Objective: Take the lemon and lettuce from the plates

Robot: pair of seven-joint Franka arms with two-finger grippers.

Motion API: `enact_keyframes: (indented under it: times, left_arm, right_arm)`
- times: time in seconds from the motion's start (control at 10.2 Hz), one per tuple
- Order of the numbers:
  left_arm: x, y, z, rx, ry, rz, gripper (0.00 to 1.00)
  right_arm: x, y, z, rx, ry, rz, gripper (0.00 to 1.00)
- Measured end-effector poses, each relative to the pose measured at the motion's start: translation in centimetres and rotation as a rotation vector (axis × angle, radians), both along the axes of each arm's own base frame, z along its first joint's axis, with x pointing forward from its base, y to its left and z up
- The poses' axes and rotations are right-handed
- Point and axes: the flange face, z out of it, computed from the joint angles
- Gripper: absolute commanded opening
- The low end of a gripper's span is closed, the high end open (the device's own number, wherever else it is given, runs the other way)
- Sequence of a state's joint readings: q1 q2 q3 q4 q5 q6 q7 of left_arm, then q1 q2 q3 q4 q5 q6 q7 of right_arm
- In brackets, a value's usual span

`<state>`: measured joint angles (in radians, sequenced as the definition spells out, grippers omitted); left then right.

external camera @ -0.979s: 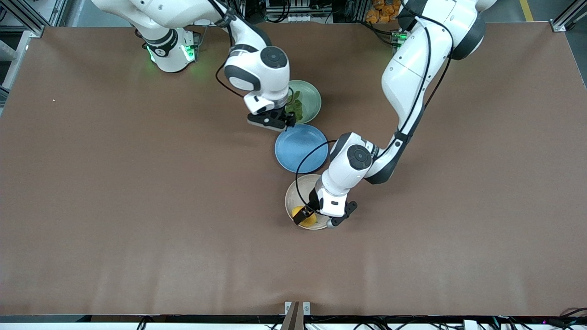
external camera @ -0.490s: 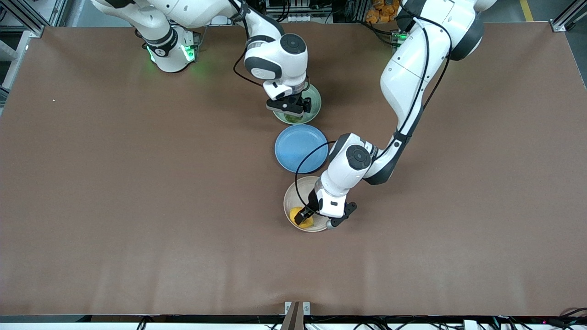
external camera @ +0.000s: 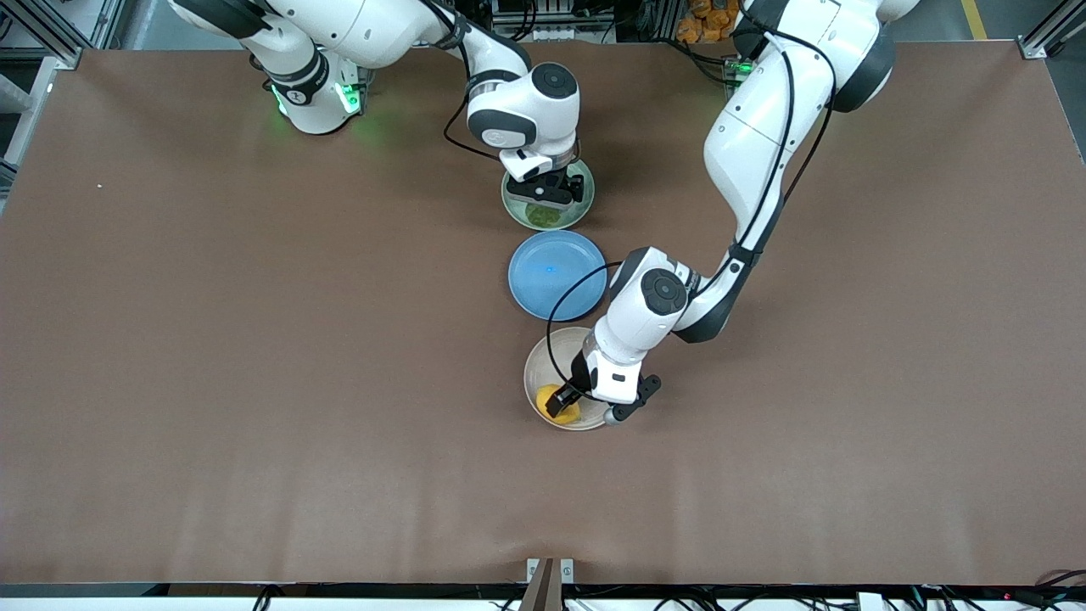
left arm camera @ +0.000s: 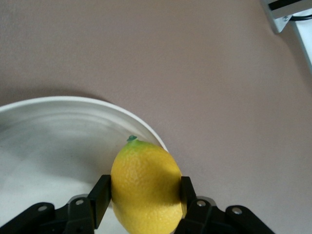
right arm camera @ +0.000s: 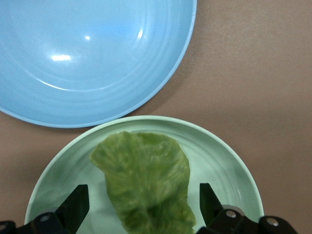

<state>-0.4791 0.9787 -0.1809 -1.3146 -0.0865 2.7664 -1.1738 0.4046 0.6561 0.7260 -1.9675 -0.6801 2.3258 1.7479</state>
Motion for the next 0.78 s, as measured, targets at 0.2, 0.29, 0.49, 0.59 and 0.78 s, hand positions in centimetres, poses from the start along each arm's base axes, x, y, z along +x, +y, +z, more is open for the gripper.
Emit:
enact_keyframes:
  times: [0.2,0.29,0.49,0.59,0.78]
  left_arm:
    - [0.4,0.2,1.8,0.029,0.011,-0.018,0.0]
    - [0.5,0.3,3.3,0.045,0.03,-0.027,0.0]
    - [1.1,1.4,6.7,0.086,0.053,-0.031,0.0]
    - [1.8,2.7,9.5,0.127,0.048,-0.044,0.0]
    - [3.4,8.2,18.1,0.246,0.035,-0.172,0.0]
  right_arm:
    - [-0.3,0.2,-0.1,0.001,-0.004,0.01,1.0]
    - [-0.6,0.3,-0.2,-0.001,-0.01,0.013,1.0]
    - [-1.1,0.4,-0.9,-0.007,-0.027,0.016,0.82]
    - [-1.2,0.4,-1.3,-0.009,-0.026,0.018,0.39]
    - [-1.1,0.4,-1.3,-0.008,-0.026,0.017,0.09]
